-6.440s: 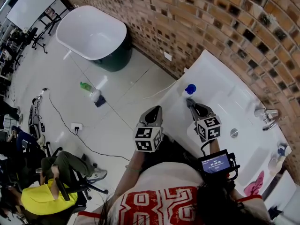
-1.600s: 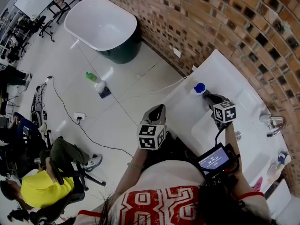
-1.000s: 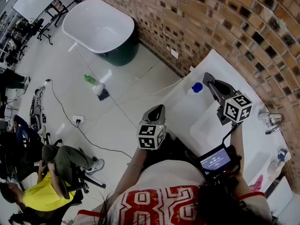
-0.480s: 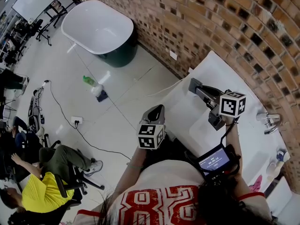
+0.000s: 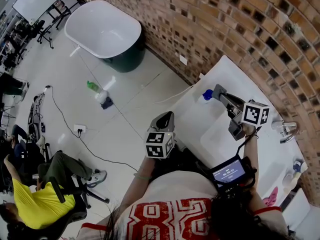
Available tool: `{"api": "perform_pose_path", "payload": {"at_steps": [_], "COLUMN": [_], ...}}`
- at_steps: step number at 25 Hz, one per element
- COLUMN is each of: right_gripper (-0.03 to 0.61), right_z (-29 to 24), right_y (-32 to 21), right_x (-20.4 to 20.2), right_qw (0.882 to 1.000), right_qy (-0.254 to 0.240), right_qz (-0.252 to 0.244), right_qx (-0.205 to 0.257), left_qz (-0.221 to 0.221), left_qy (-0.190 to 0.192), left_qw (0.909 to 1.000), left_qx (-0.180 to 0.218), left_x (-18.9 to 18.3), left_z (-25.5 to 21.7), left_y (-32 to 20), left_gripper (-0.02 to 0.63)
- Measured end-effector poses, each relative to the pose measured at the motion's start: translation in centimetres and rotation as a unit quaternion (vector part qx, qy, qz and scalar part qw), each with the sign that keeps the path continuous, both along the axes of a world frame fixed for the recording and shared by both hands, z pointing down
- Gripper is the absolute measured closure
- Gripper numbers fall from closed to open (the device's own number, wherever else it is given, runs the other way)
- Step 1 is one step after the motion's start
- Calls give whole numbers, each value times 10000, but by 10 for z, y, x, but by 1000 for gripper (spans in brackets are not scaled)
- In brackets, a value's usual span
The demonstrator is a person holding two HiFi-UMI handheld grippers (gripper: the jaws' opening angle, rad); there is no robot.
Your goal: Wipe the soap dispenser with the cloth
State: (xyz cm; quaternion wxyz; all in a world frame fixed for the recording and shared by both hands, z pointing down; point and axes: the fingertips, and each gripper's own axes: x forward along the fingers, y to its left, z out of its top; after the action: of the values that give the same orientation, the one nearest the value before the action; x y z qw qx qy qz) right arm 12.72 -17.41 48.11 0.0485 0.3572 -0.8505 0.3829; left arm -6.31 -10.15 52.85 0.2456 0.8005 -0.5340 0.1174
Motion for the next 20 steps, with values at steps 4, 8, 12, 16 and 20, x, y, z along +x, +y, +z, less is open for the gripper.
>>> {"api": "perform_pose_path", "payload": {"at_steps": [4,8,12,16,20], "right_gripper": [531,531,531,531,531], "right_z": [4,-6,-25,-9,23], "right_y": [-1,2,20,48,58], "right_x": [8,7,-10,-35,-45], "right_qw": [9999,9999,9990,9946,9921], "right_qy": [7,82,-142,-439,-368], "right_qz": [119,95,-272,-941,-1137], "right_qx": [-65,118,339,-35,-371], "left_qz": [43,65,57,59,38], "left_qy": [-5,-7,-14,-18,-19], "left_qw": [10000,10000,10000,10000,10000], "left_qx": [20,41,39,20,12], "left_x": [2,4,4,3,2], "left_z": [-2,-4,-3,-1,-1], "left_y": [0,0,1,2,3], "left_gripper": [611,611,611,611,611]}}
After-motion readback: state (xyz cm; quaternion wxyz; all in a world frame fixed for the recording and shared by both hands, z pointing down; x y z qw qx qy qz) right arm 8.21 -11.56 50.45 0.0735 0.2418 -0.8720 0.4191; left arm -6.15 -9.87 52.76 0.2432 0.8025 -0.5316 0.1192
